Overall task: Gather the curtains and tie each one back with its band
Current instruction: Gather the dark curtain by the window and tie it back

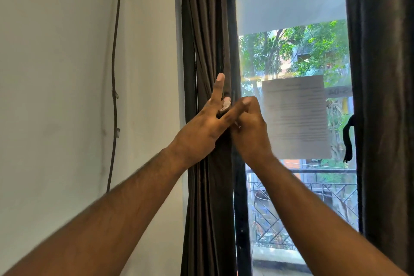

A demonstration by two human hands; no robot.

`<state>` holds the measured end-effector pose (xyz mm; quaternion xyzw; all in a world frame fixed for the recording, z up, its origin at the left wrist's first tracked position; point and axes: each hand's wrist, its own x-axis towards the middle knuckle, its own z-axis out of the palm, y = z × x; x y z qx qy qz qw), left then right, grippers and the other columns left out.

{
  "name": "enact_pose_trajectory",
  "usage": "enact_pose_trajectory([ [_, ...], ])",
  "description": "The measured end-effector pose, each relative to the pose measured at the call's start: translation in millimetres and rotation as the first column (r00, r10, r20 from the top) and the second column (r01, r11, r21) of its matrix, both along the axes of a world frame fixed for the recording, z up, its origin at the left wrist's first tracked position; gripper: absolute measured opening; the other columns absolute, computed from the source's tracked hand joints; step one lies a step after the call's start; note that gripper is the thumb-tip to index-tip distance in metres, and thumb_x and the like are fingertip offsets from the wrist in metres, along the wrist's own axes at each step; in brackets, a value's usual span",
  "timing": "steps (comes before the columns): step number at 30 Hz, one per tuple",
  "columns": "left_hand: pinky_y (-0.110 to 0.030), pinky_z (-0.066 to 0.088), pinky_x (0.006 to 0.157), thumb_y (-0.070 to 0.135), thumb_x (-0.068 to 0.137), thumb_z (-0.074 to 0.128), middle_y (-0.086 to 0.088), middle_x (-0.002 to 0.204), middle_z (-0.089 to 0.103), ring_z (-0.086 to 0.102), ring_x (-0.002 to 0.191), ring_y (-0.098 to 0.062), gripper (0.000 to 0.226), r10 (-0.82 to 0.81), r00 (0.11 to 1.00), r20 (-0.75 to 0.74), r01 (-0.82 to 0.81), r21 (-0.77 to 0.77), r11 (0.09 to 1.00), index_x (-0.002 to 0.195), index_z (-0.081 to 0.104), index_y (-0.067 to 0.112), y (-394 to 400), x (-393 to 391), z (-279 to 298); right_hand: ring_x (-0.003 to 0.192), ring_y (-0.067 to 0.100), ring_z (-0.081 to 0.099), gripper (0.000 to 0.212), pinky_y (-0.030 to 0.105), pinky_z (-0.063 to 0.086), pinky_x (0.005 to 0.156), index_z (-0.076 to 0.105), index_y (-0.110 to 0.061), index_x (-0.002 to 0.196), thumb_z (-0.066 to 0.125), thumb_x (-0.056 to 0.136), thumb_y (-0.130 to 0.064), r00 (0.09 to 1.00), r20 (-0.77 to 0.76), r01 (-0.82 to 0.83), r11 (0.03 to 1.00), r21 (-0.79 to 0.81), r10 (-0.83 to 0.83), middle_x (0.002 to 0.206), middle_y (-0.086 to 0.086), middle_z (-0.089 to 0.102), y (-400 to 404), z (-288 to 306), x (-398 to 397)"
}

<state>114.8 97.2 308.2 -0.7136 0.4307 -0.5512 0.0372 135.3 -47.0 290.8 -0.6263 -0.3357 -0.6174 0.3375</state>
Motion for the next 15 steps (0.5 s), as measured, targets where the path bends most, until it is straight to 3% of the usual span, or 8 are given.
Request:
enact_pose_trajectory([
  [2, -0.023, 0.052, 0.089, -0.026, 0.075, 0.054, -0.012, 0.159, -0.026, 0.043, 0.132, -0.032, 0.122, -0.054, 0.997, -0.049, 0.053, -0.025, 0.998, 0.15, -0.012, 0.044, -5.2, 1.5, 4.4, 0.072, 0.016, 0.051, 0.013, 0.022, 0.045, 0.059, 0.069, 0.002, 0.092, 0.06, 0.085, 0.009, 0.999, 0.047, -0.001, 0.995, 0.102, -0.004, 0.091, 0.015, 0.049, 5.0, -3.4, -0.2],
  [3, -0.03, 0.049, 0.098, -0.028, 0.073, 0.054, -0.015, 0.16, -0.023, 0.036, 0.138, -0.03, 0.124, -0.053, 0.996, -0.072, 0.051, -0.032, 0.998, 0.15, -0.015, 0.043, -7.7, 1.7, 6.4, 0.071, 0.008, 0.046, 0.012, 0.013, 0.04, 0.059, 0.068, 0.001, 0.09, 0.061, 0.084, 0.009, 0.999, 0.043, -0.016, 0.987, 0.157, 0.01, 0.087, 0.012, 0.048, 6.5, -4.7, 0.2],
  [5, -0.042, 0.018, 0.121, -0.028, 0.073, 0.052, -0.01, 0.162, -0.016, 0.006, 0.15, -0.014, 0.125, -0.025, 0.993, -0.117, 0.021, -0.035, 0.999, 0.149, -0.019, 0.04, -9.8, 1.2, 9.1, 0.068, 0.003, 0.045, 0.016, 0.007, 0.036, 0.061, 0.065, -0.006, 0.095, 0.063, 0.083, 0.005, 0.995, -0.019, -0.085, 0.955, 0.284, 0.094, 0.08, 0.005, 0.048, 8.0, -6.3, 0.9],
  [7, -0.042, 0.0, 0.123, -0.026, 0.075, 0.048, 0.006, 0.162, -0.006, 0.005, 0.148, -0.004, 0.121, 0.011, 0.982, -0.189, -0.021, -0.051, 0.998, 0.148, -0.024, 0.039, -10.9, 0.3, 11.7, 0.064, 0.009, 0.052, 0.023, 0.018, 0.043, 0.06, 0.059, -0.018, 0.1, 0.065, 0.084, -0.003, 0.965, -0.092, -0.191, 0.896, 0.4, 0.247, 0.07, 0.005, 0.054, 10.3, -7.5, 0.4],
  [9, -0.05, 0.008, 0.122, -0.022, 0.079, 0.045, 0.007, 0.16, 0.013, 0.017, 0.144, -0.001, 0.116, -0.041, 0.95, -0.311, 0.001, -0.127, 0.992, 0.147, -0.026, 0.039, -12.3, -2.7, 16.6, 0.061, 0.014, 0.059, 0.024, 0.032, 0.05, 0.062, 0.055, -0.028, 0.095, 0.069, 0.084, -0.012, 0.913, -0.114, -0.284, 0.813, 0.508, 0.391, 0.066, 0.002, 0.061, 15.9, -9.8, -0.7],
  [11, -0.048, 0.028, 0.117, -0.017, 0.081, 0.046, -0.003, 0.161, 0.018, 0.024, 0.144, -0.005, 0.115, -0.116, 0.909, -0.4, 0.034, -0.208, 0.978, 0.144, -0.028, 0.044, -13.1, -8.0, 24.8, 0.062, 0.014, 0.064, 0.026, 0.037, 0.054, 0.066, 0.054, -0.034, 0.085, 0.073, 0.082, -0.016, 0.858, -0.114, -0.343, 0.724, 0.598, 0.5, 0.066, -0.001, 0.065, 21.5, -11.0, -1.1],
  [13, -0.031, 0.046, 0.101, -0.013, 0.081, 0.048, -0.006, 0.162, 0.015, 0.029, 0.145, -0.013, 0.116, -0.139, 0.89, -0.433, 0.05, -0.211, 0.976, 0.142, -0.03, 0.047, -12.1, -11.7, 32.3, 0.064, 0.024, 0.065, 0.027, 0.046, 0.058, 0.069, 0.054, -0.032, 0.077, 0.075, 0.08, -0.016, 0.79, -0.118, -0.38, 0.631, 0.676, 0.602, 0.064, 0.001, 0.066, 25.3, -10.4, 0.1],
  [15, -0.013, 0.047, 0.079, -0.011, 0.079, 0.053, -0.009, 0.148, 0.039, 0.053, 0.125, -0.009, 0.116, -0.143, 0.907, -0.395, 0.058, -0.219, 0.974, 0.145, -0.025, 0.045, -10.3, -11.9, 36.7, 0.06, 0.03, 0.06, 0.03, 0.051, 0.055, 0.066, 0.054, -0.03, 0.068, 0.075, 0.078, -0.011, 0.714, -0.091, -0.419, 0.527, 0.739, 0.694, 0.061, 0.008, 0.061, 27.9, -7.4, 1.2],
])
